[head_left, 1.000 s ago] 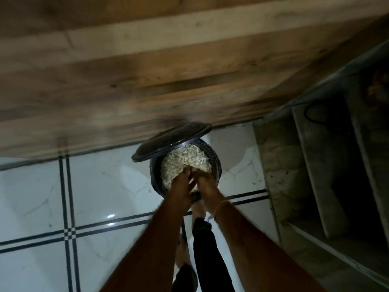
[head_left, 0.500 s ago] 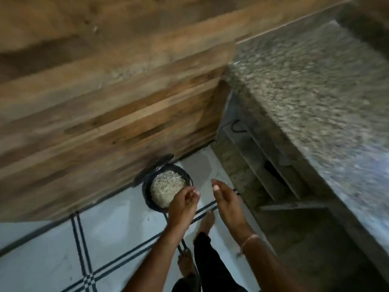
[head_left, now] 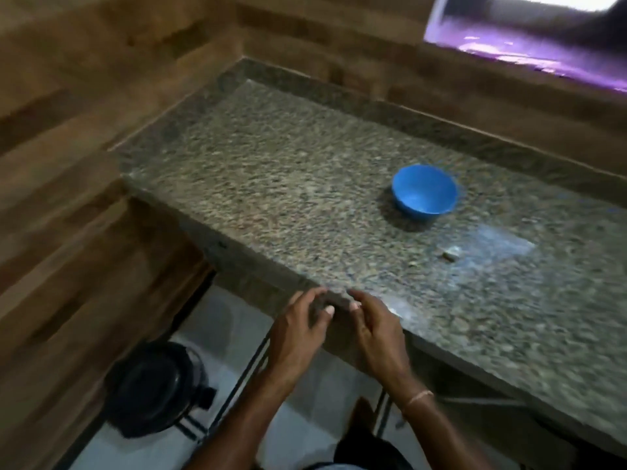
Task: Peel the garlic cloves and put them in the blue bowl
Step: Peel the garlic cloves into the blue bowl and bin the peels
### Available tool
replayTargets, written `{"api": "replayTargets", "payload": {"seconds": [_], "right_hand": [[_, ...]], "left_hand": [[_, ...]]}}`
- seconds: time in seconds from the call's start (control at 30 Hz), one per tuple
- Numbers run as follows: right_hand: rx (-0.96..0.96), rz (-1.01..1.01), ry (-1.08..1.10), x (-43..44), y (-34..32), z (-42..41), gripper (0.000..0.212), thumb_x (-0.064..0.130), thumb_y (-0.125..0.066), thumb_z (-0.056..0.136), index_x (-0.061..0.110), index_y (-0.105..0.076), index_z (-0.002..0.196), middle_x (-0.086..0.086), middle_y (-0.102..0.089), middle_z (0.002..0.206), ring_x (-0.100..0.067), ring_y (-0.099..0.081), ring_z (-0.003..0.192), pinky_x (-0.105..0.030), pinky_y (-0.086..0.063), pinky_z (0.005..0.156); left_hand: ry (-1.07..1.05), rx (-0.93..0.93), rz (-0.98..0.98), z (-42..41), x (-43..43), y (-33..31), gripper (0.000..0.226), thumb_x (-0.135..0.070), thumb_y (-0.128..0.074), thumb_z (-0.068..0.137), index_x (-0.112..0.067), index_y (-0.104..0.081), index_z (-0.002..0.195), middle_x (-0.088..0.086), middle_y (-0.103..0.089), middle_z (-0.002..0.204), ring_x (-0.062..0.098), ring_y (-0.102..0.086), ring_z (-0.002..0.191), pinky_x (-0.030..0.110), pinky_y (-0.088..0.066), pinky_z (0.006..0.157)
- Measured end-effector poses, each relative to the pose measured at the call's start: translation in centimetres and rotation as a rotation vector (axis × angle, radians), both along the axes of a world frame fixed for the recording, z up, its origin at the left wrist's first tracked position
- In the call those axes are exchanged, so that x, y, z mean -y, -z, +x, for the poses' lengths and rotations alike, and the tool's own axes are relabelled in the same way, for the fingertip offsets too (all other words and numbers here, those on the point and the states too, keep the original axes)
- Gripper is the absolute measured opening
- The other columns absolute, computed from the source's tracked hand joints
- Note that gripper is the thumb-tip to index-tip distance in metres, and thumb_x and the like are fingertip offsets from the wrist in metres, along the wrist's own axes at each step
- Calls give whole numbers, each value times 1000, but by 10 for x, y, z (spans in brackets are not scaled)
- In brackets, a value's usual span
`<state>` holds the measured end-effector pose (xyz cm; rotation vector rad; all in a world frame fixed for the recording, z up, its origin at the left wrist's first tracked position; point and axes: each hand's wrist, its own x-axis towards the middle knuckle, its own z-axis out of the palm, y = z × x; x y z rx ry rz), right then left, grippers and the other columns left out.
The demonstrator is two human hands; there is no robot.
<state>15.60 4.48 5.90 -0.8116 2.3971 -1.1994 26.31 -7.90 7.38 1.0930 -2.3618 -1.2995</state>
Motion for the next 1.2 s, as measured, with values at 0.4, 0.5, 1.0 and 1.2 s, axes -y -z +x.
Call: {"api": "replayTargets", "payload": {"seconds": [0.4,0.5,1.0,1.2], "right_hand": [[-2,92,210,-100,1,-162,38,37,-54,108,27,-58,144,3,-63,140,-15,-62,123,-39,-54,99],[-1,155,229,-102,11,-186,42,33,-62,105,25,-56,146,0,-61,143,-19,-60,127,-37,-54,99],[-57,629,277,-70,27,-259,87,47,-85,79,29,-42,153,2,-29,166,-26,-27,149,-47,-26,118],[-52,609,341,-65,35,-260,88,40,-90,75,30,-46,150,3,-32,166,-24,-27,150,-50,-25,119]], "left_hand": [[217,43,-52,-187,-66,12,37,-30,-74,96,-30,-67,132,-13,-66,132,6,-63,109,18,-49,79],[256,108,-117,-215,-54,26,33,-22,-77,94,-23,-70,127,-7,-69,123,8,-64,98,11,-40,69],[380,110,-184,-259,-19,45,19,-13,-69,97,-32,-63,97,-17,-64,94,5,-60,82,22,-37,56],[258,-54,-321,-325,10,7,8,-26,-73,95,-27,-67,98,-17,-63,88,11,-55,85,25,-32,59]]}}
